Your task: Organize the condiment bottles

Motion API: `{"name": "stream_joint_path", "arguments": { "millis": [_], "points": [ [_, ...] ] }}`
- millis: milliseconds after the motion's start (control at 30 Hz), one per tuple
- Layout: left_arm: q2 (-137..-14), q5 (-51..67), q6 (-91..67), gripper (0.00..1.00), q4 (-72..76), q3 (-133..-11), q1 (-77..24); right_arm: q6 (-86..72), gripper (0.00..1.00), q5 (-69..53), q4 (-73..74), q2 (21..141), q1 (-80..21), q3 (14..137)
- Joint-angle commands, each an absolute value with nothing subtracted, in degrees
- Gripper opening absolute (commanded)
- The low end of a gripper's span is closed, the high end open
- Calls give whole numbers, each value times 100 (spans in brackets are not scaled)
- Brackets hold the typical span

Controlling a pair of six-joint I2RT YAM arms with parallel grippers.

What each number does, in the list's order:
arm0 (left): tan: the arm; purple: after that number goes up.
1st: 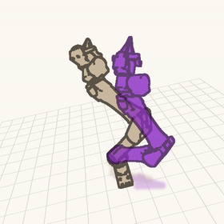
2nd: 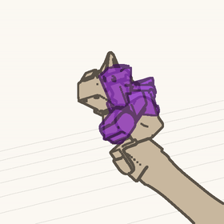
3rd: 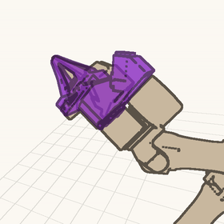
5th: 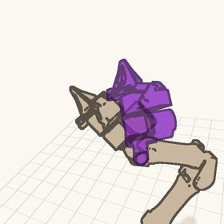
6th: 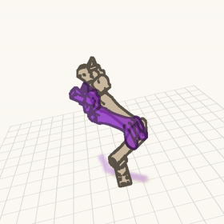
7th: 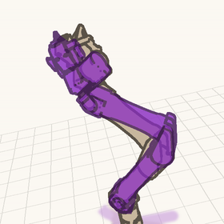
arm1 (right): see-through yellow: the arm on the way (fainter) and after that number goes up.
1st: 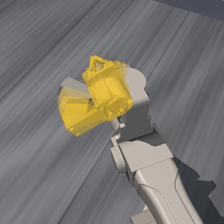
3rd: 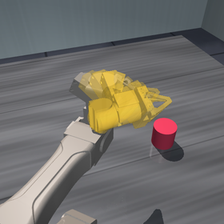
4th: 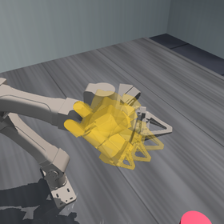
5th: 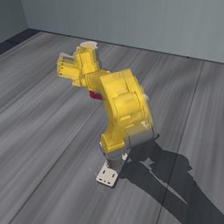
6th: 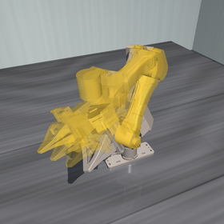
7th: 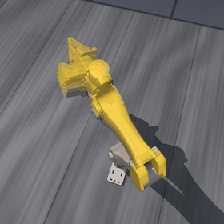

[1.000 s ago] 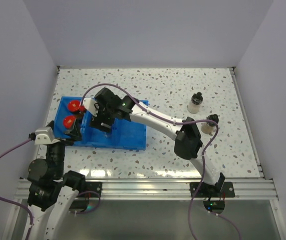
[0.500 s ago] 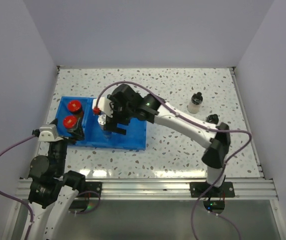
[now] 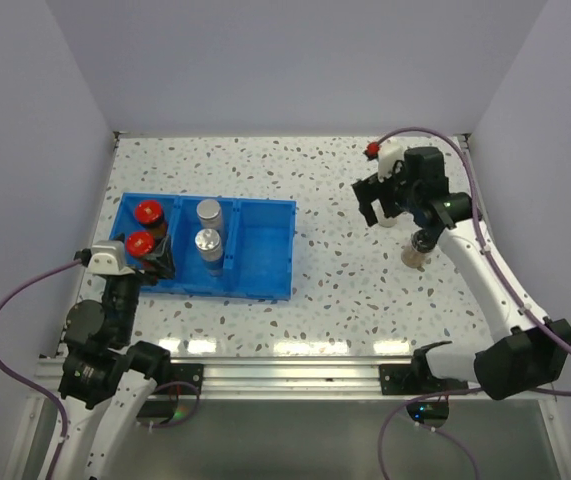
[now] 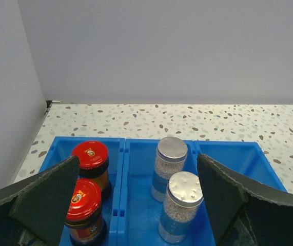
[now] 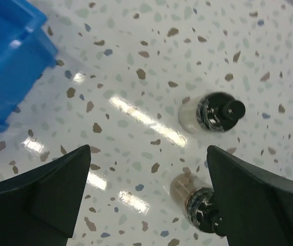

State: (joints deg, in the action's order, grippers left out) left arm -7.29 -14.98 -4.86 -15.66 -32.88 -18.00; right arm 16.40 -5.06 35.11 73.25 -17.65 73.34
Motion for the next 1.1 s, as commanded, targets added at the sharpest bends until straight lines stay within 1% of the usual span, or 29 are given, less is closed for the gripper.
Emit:
{"name": "stream_joint_path", "arguments": {
  "millis": [0, 33, 100, 167, 300, 433, 633, 800, 867, 900, 933, 1000, 1033, 1067],
  "points": [
    [-852, -1371, -378, 100, -1345, -3270, -1758, 678, 98, -342, 2839, 7373, -986, 7032],
    [-870, -1354, -369, 100, -1353, -3270, -1758, 564, 98, -247, 2726, 7444, -715, 6927],
    [-888, -1345, -369, 100, -1362, -3270, -1758, 361, 98, -167, 2602, 7646, -493, 6795],
    [-888, -1345, -369, 100, -1354, -3270, -1758, 159, 98, -9, 2435, 7908, -431, 6689],
    [-888, -1336, -369, 100, -1362, -3270, -1758, 53, 99, -87, 2215, 8506, -378, 6715],
    [-888, -1327, -369, 100, -1345, -3270, -1758, 44, 99, -281, 2127, 9148, -369, 7135],
    [-835, -1327, -352, 100, -1336, -3261, -1758, 88, 98, -9, 2206, 10114, -369, 7795],
    [-791, -1301, -352, 100, -1327, -3252, -1758, 167, 95, -9, 2180, 10406, -378, 8007],
    [-747, -1292, -343, 100, -1318, -3252, -1758, 184, 92, -9, 2153, 10468, -378, 8024],
    [-738, -1292, -343, 100, -1301, -3252, -1758, 211, 88, -9, 2162, 10503, -378, 8024],
    [-721, -1283, -343, 100, -1301, -3243, -1758, 228, 82, -17, 2214, 10520, -378, 8059],
    [-703, -1275, -351, 100, -1292, -3243, -1758, 263, 74, -79, 2346, 10564, -378, 8068],
    [-703, -1266, -352, 100, -1301, -3243, -1758, 307, 64, -79, 2355, 10573, -378, 8060],
    [-694, -1257, -343, 100, -1301, -3243, -1758, 342, 59, -123, 2382, 10565, -369, 8060]
  ]
}}
